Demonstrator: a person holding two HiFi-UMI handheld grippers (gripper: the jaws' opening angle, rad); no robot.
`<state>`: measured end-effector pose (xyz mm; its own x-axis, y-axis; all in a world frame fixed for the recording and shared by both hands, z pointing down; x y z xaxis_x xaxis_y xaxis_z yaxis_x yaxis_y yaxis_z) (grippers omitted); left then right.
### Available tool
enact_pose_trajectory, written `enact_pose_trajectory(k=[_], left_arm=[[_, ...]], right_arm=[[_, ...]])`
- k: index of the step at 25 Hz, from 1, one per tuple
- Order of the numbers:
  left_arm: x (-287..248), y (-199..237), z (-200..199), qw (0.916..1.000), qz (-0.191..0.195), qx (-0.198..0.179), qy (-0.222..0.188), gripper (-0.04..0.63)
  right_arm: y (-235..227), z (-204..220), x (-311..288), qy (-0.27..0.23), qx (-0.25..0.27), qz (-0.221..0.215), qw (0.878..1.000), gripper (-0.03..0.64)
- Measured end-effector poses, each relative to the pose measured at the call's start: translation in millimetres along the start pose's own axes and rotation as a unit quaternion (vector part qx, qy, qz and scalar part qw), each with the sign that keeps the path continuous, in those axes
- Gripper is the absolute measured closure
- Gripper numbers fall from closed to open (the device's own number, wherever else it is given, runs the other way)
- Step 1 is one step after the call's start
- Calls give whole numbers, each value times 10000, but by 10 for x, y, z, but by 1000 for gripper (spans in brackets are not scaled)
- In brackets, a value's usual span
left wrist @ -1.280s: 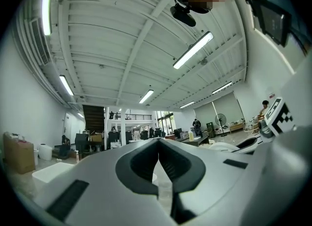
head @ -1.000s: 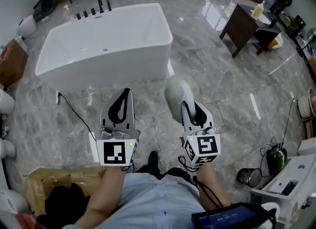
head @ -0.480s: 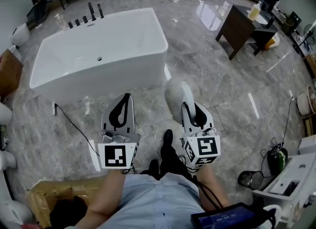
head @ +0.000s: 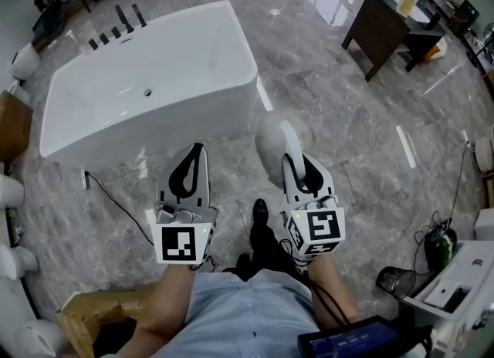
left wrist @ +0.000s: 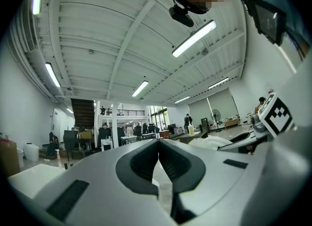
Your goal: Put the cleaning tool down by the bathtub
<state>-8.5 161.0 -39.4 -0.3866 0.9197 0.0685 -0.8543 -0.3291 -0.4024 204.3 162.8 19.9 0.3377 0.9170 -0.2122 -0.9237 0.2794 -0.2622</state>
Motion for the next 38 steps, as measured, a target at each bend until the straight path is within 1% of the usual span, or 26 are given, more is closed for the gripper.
enact_pose_trajectory(k=[6,10,13,16,20,26,33,38], left_arm=[[-893,102,127,9996,-153,-109,219,578],[-1323,271,135,9991,-335,-157,228,578],[-1550,359,105,9985,-481,-201,186,578],[-1675,444,73,9978,-644,-116,106,578],[-1768,627,100,9964,-833,-42,119,578],[-1826,966,281,9946,-1026,13,142,578],[-1997,1357,595,9946,-988,109,280,578],[-2100,1549,905,9945,-940,259,381,578]], right_arm=[[-503,-239,-785,131,-34,-197,9997,515],[-658,-475,-1222,107,32,-397,9991,515],[-739,-623,-1463,54,99,-548,9984,515],[-737,-715,-1656,36,162,-686,9975,515],[-653,-809,-1934,26,252,-846,9961,515],[-421,-832,-2318,72,364,-1014,9942,515],[-194,-779,-2785,194,448,-1048,9933,515],[-109,-575,-3074,454,483,-1034,9924,515]])
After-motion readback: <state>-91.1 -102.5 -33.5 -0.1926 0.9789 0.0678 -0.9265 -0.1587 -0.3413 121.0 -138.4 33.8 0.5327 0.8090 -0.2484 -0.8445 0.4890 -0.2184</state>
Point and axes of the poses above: the fingertips, and each gripper's own axes: x backward along the fingers, y to its left, z out of its underside, the point moved 6 cm from there along x, backward along the fingers, and after that the axes turned 14 degrees about -x, right-handed, at the moved point
